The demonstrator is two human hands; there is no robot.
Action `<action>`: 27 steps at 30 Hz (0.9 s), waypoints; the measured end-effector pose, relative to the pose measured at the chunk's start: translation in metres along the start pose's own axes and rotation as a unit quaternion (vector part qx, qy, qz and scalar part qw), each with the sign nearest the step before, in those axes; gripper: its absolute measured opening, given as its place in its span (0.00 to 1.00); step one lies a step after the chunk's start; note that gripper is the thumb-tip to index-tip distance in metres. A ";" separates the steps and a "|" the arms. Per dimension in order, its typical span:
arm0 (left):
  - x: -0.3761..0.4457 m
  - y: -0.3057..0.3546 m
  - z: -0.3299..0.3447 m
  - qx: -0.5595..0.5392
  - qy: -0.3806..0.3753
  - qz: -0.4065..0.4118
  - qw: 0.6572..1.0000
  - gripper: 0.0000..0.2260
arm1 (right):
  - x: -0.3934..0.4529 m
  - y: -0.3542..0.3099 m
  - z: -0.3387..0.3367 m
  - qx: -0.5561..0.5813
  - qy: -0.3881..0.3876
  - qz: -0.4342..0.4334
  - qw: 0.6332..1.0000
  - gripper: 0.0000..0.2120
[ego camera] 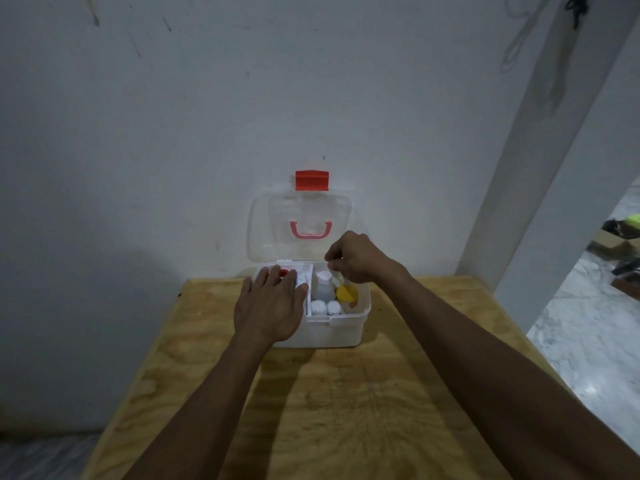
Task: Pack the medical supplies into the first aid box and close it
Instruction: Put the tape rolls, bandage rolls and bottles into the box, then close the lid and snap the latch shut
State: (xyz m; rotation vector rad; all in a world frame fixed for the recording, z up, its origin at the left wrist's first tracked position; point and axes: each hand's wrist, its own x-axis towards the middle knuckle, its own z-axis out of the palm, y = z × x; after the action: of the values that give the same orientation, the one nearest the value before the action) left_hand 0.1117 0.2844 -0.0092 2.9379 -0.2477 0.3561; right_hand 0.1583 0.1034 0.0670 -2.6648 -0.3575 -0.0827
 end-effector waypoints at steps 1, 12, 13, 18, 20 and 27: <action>0.000 0.000 0.000 -0.001 -0.001 -0.001 1.000 0.29 | 0.000 0.000 0.000 -0.002 0.000 0.000 1.000 0.12; 0.000 0.001 -0.002 0.001 0.001 -0.003 1.000 0.28 | 0.038 -0.028 -0.036 0.061 0.282 -0.004 0.958 0.15; 0.000 0.001 -0.001 0.000 0.001 -0.003 1.000 0.28 | 0.044 -0.030 -0.038 0.070 0.289 0.005 0.955 0.16; 0.000 0.001 -0.001 -0.004 -0.002 0.000 1.000 0.29 | 0.068 -0.036 -0.044 0.126 0.240 0.064 0.960 0.16; 0.000 0.001 -0.001 -0.004 0.000 0.000 1.000 0.29 | 0.072 -0.037 -0.043 0.163 0.223 0.081 0.958 0.14; 0.000 0.003 -0.002 0.003 0.008 -0.003 1.000 0.27 | 0.072 -0.035 -0.041 0.185 0.254 0.065 0.947 0.11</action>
State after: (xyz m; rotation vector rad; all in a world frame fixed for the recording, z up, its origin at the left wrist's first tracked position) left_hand 0.1106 0.2819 -0.0064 2.9397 -0.2351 0.3799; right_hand 0.2183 0.1326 0.1274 -2.1855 -0.0228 -0.5873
